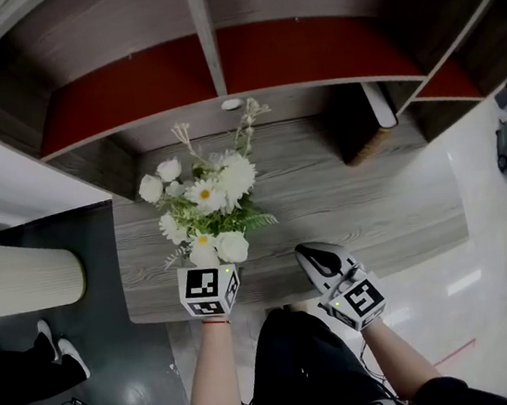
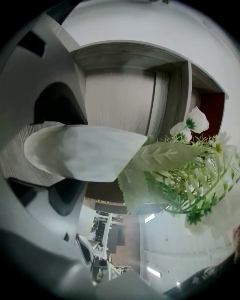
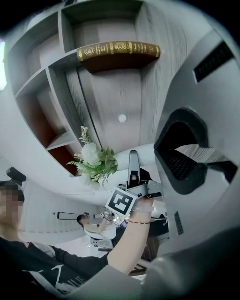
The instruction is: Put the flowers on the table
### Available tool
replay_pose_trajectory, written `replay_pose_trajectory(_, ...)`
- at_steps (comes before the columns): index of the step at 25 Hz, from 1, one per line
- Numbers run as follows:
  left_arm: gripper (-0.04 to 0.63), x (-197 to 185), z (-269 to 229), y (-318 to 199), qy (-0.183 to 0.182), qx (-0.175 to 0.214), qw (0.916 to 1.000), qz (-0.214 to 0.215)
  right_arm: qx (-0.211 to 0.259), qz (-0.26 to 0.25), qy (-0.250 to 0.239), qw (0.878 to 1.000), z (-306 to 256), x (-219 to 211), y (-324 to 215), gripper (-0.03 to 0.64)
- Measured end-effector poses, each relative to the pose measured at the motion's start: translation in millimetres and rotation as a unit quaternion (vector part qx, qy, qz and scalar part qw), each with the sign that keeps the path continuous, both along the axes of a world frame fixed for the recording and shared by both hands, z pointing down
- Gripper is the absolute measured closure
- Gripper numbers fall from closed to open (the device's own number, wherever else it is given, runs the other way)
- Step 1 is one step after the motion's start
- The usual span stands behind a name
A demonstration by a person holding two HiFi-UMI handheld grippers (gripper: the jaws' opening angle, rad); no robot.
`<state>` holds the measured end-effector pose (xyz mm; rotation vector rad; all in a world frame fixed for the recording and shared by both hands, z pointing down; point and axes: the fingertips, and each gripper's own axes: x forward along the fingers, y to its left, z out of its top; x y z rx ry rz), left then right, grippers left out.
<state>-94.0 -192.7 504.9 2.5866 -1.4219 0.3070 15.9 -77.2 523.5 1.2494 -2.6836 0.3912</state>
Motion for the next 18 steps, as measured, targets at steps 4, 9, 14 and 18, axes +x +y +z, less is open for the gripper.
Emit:
replay_pose_trajectory(4,0.256,16,7,-8,0.0,-0.011,0.9999,0.009,-0.006,0.0,-0.003,1.0,6,12,-8,0.609)
replay_pose_trajectory(9,0.256,18,10,-7,0.0,-0.015,0.9998,0.01,-0.01,0.001,-0.003,1.0,7,13,-6,0.607)
replay_pose_trajectory(14,0.256,12,13,3,0.005,-0.019,0.9998,0.01,-0.011,0.004,-0.001,1.0,9,11,4,0.607)
replay_pose_trajectory(18,0.256,19,16,0,0.005,-0.023,0.9997,0.009,-0.015,0.006,-0.003,1.0,12,21,1,0.607)
